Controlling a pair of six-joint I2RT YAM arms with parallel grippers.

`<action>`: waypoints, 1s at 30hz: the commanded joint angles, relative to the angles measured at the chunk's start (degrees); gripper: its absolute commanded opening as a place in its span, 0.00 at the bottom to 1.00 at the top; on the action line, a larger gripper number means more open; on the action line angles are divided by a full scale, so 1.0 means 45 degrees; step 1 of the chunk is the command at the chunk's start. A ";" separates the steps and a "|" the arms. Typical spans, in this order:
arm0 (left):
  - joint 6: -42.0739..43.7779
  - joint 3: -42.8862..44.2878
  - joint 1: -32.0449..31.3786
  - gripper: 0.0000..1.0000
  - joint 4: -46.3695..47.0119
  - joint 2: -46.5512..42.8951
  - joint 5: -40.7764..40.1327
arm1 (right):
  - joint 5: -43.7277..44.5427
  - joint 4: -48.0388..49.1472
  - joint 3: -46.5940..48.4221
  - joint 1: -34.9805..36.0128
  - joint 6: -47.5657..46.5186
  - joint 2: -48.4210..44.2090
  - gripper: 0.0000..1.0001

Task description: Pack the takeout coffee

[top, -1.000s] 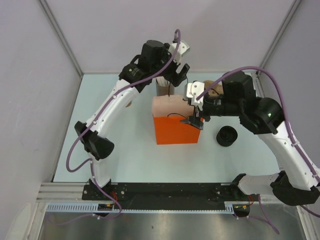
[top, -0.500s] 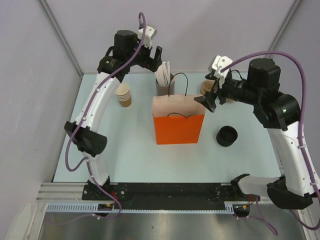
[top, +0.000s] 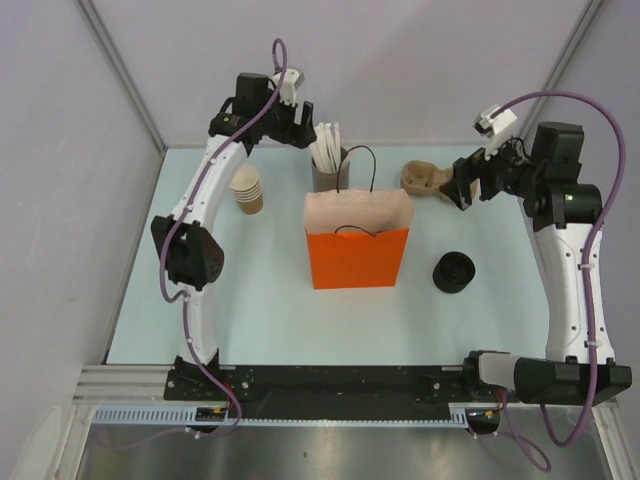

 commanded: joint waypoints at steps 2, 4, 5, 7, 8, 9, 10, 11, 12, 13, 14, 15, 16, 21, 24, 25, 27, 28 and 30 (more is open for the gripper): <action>-0.1152 -0.0323 0.0855 0.82 0.1752 0.0085 0.2126 | -0.2155 0.0442 0.0023 -0.1642 0.0994 -0.0377 1.00; -0.1272 -0.0635 0.0973 0.77 0.2319 0.0163 0.2517 | -0.2857 0.0735 -0.0230 -0.2305 0.1249 -0.0319 1.00; -0.1292 -0.0753 0.1012 0.76 0.2456 0.0202 0.2596 | -0.3016 0.0833 -0.0309 -0.2425 0.1444 -0.0299 1.00; -0.1272 -0.1025 0.1032 0.70 0.2749 0.0261 0.2713 | -0.3057 0.1009 -0.0485 -0.2601 0.1485 -0.0241 1.00; -0.1292 -0.1163 0.1032 0.68 0.2866 0.0242 0.2811 | -0.2998 0.1029 -0.0602 -0.2602 0.1465 -0.0240 1.00; -0.1292 -0.1357 0.1032 0.67 0.2983 0.0241 0.2908 | -0.2959 0.1068 -0.0641 -0.2602 0.1426 -0.0202 1.00; -0.1311 -0.1727 0.1032 0.66 0.3333 0.0222 0.3006 | -0.2939 0.1068 -0.0680 -0.2602 0.1426 -0.0182 1.00; -0.1408 -0.1943 0.1032 0.65 0.3491 0.0203 0.3104 | -0.2939 0.1126 -0.0739 -0.2602 0.1445 -0.0162 1.00; -0.1448 -0.2119 0.1032 0.64 0.3666 0.0222 0.3163 | -0.2939 0.1146 -0.0759 -0.2602 0.1446 -0.0143 1.00; -0.1506 -0.2295 0.1032 0.63 0.3823 0.0338 0.3241 | -0.2958 0.1127 -0.0759 -0.2602 0.1446 -0.0143 0.99; -0.1603 -0.2297 0.1032 0.63 0.3824 0.0436 0.3319 | -0.2959 0.1146 -0.0798 -0.2602 0.1446 -0.0143 1.00; -0.1662 -0.2278 0.1032 0.63 0.3882 0.0514 0.3455 | -0.2978 0.1165 -0.0837 -0.2602 0.1446 -0.0162 1.00; -0.1701 -0.2297 0.1032 0.63 0.3960 0.0592 0.3514 | -0.3036 0.1204 -0.0876 -0.2602 0.1465 -0.0182 1.00; -0.2170 -0.2200 0.1032 0.60 0.4527 0.1061 0.3768 | -0.3193 0.1400 -0.1110 -0.2602 0.1543 -0.0240 1.00; -0.2249 -0.2122 0.0974 0.58 0.4742 0.1256 0.3652 | -0.3251 0.1478 -0.1228 -0.2602 0.1582 -0.0318 1.00; -0.2249 -0.2063 0.0974 0.57 0.4762 0.1315 0.3574 | -0.3290 0.1517 -0.1286 -0.2602 0.1602 -0.0319 1.00; -0.2229 -0.1946 0.0876 0.56 0.4704 0.1529 0.3496 | -0.3329 0.1556 -0.1325 -0.2602 0.1641 -0.0397 1.00; -0.2249 -0.1907 0.0857 0.56 0.4742 0.1569 0.3457 | -0.3349 0.1537 -0.1364 -0.2602 0.1641 -0.0416 1.00; -0.2210 -0.1906 0.0759 0.55 0.4859 0.1667 0.3340 | -0.3369 0.1595 -0.1403 -0.2621 0.1641 -0.0494 1.00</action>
